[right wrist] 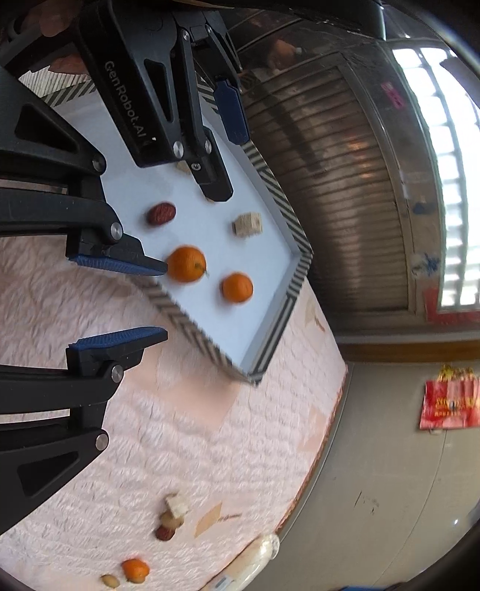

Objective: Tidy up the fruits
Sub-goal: 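Move both open tools back toward the remaining items on the bed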

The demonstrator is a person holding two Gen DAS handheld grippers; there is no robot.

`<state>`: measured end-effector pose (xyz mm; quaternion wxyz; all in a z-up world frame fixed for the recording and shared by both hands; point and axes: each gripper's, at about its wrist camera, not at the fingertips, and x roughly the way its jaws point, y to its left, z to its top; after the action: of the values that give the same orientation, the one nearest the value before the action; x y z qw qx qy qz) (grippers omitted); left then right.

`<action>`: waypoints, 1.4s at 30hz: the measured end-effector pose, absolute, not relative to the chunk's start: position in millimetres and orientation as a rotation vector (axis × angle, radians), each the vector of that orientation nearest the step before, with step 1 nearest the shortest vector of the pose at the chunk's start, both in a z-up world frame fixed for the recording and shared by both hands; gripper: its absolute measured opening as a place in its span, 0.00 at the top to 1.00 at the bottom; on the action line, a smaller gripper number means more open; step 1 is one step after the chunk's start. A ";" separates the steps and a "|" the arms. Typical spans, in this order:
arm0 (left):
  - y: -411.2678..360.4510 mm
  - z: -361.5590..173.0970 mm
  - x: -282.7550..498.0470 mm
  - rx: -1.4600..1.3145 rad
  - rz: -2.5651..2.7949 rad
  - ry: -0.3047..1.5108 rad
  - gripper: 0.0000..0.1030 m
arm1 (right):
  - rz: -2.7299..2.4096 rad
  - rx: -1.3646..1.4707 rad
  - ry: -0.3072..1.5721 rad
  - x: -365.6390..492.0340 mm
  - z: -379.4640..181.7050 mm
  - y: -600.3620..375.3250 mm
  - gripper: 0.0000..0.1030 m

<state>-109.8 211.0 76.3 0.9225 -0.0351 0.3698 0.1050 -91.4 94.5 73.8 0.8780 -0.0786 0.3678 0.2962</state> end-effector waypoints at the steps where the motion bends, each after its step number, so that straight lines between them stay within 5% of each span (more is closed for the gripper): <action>1: 206.1 77.2 -107.8 -0.069 0.205 0.759 0.37 | 0.606 -0.158 0.767 -90.6 74.0 88.2 0.73; 42: 0.7 25.0 55.7 0.068 -0.174 0.952 0.37 | 0.270 0.094 0.823 -29.9 48.2 -160.3 0.69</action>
<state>55.7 0.7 25.0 0.8846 0.0328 0.4577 -0.0835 -29.9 -160.3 48.2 0.9065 0.0454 0.3988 0.1307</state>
